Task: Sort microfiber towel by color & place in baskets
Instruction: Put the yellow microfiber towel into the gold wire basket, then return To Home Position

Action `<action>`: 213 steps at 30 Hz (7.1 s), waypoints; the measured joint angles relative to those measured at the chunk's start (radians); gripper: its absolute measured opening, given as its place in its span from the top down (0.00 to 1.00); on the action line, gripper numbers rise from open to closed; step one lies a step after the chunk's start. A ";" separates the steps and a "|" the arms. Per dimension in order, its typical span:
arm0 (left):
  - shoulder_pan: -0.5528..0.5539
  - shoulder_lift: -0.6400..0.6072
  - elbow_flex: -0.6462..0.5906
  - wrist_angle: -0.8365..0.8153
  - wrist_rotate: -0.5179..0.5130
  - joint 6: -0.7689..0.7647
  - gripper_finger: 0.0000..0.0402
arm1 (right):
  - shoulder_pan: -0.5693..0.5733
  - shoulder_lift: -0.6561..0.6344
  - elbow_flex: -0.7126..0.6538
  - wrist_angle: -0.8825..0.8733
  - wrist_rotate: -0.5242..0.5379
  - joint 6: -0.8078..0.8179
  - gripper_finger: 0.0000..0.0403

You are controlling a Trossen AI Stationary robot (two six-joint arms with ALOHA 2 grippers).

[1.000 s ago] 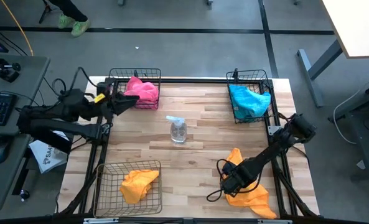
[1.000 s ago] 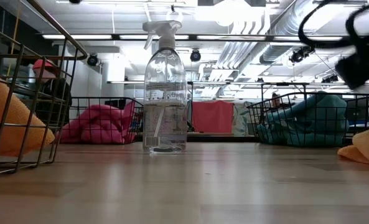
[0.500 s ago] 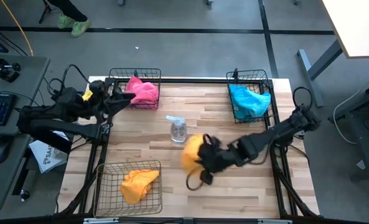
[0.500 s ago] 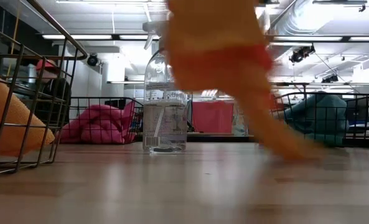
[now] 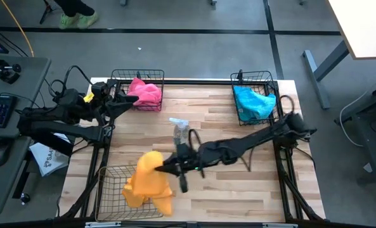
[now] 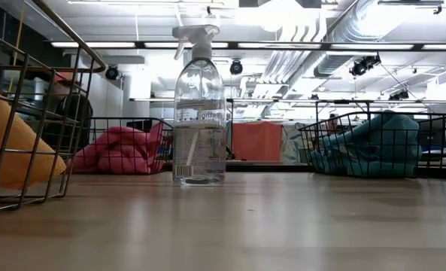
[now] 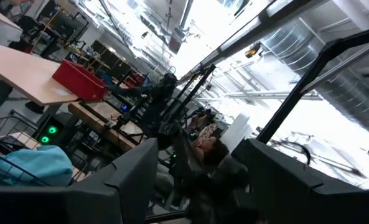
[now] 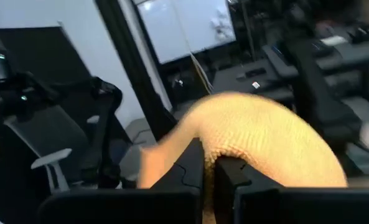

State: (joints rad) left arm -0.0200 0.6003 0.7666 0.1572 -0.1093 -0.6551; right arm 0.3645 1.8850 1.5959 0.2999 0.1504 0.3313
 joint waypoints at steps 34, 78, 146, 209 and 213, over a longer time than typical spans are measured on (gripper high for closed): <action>-0.001 -0.015 0.000 -0.005 0.119 0.086 0.43 | 0.020 0.528 0.669 -0.657 -0.116 0.133 0.41; -0.001 0.126 0.000 0.097 0.053 0.290 0.43 | 0.030 -0.113 0.318 -1.650 0.112 -0.051 0.86; 0.156 0.024 -0.755 0.834 0.130 -0.022 1.00 | -0.063 -1.357 -0.989 -0.568 0.178 0.355 1.00; 0.115 -0.597 -0.753 -0.145 0.098 -0.023 1.00 | -0.170 -1.793 -1.585 -0.258 0.055 -0.044 1.00; 0.115 -0.597 -0.753 -0.145 0.098 -0.023 1.00 | -0.176 -1.885 -1.586 -0.213 0.054 -0.045 1.00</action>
State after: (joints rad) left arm 0.0952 0.0035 0.0134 0.0125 -0.0116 -0.6777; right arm 0.1890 0.0004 0.0101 0.0874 0.2042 0.2864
